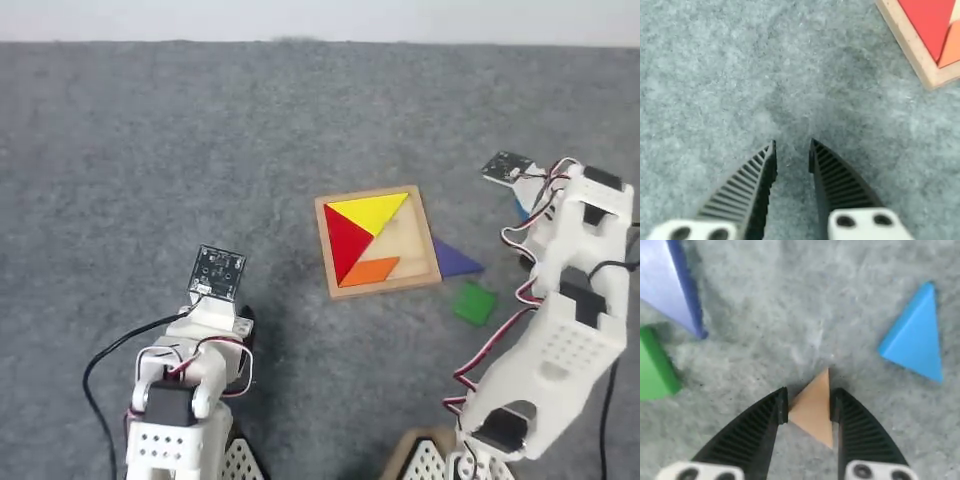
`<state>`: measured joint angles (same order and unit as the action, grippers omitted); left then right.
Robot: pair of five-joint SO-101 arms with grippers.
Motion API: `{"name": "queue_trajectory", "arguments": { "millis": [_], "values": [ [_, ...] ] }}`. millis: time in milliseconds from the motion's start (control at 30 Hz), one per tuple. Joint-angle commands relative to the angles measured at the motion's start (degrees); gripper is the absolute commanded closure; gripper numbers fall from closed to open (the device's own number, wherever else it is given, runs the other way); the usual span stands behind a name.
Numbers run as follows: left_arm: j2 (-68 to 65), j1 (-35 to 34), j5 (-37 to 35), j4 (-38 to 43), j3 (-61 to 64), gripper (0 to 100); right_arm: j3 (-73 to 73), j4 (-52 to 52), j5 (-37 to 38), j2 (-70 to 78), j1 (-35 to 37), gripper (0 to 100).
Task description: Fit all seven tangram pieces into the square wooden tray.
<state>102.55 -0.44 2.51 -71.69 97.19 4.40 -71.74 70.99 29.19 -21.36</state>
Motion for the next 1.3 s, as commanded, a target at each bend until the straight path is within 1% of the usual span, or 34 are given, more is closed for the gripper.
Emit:
{"name": "queue_trajectory", "arguments": {
  "millis": [0, 100, 200, 233, 333, 467, 533, 633, 700, 800, 867, 933, 967, 1033, 1133, 1267],
  "values": [
    [0.70, -0.44, -0.53, -0.18, -0.75, 90, 0.53, -0.57, -0.35, -2.07, -1.45, 85.0],
    [0.70, -0.44, -0.53, -0.18, -0.75, 90, 0.53, -0.57, -0.44, -0.40, -1.45, 86.3],
    [0.70, -0.44, -0.53, -0.18, -0.75, 90, 0.53, -0.40, -1.14, 0.75, -1.45, 93.0],
    [0.70, -0.44, -0.53, -0.18, -0.75, 90, 0.70, -0.40, -2.64, 0.84, -1.36, 94.3],
    [0.70, -0.44, -0.53, -0.18, -0.75, 90, 0.88, -0.31, -8.44, -1.10, -1.01, 93.9],
    [0.70, -0.44, -0.53, -0.18, -0.75, 90, 0.53, -0.40, -13.27, -6.29, 0.40, 94.4],
    [0.70, -0.44, -0.53, -0.18, -0.75, 90, 0.53, -0.84, -17.14, -9.45, 1.10, 94.3],
    [0.70, -0.44, -0.53, -0.18, -0.75, 90, 0.44, -0.92, -24.18, -15.34, 0.04, 94.1],
    [0.70, -0.44, -0.53, -0.18, -0.75, 90, -0.35, -1.80, -26.90, -20.00, -2.33, 94.0],
    [0.70, -0.44, -0.53, -0.18, -0.75, 90, -5.19, -1.19, -26.55, -28.00, -6.64, 93.9],
    [0.70, -0.44, -0.53, -0.18, -0.75, 90, -11.78, 4.88, -21.27, -31.87, -9.54, 92.5],
    [0.70, -0.44, -0.53, -0.18, -0.75, 90, -19.25, 13.32, -16.26, -32.57, -11.21, 87.2],
    [0.70, -0.44, -0.53, -0.18, -0.75, 90, -22.33, 16.40, -15.91, -32.04, -11.03, 84.4],
    [0.70, -0.44, -0.53, -0.18, -0.75, 90, -26.46, 18.33, -16.62, -30.55, -9.80, 80.4],
    [0.70, -0.44, -0.53, -0.18, -0.75, 90, -28.13, 19.74, -17.58, -27.56, -7.96, 83.4],
    [0.70, -0.44, -0.53, -0.18, -0.75, 90, -28.22, 26.86, -24.18, -24.66, -7.34, 84.2]
  ]
}}
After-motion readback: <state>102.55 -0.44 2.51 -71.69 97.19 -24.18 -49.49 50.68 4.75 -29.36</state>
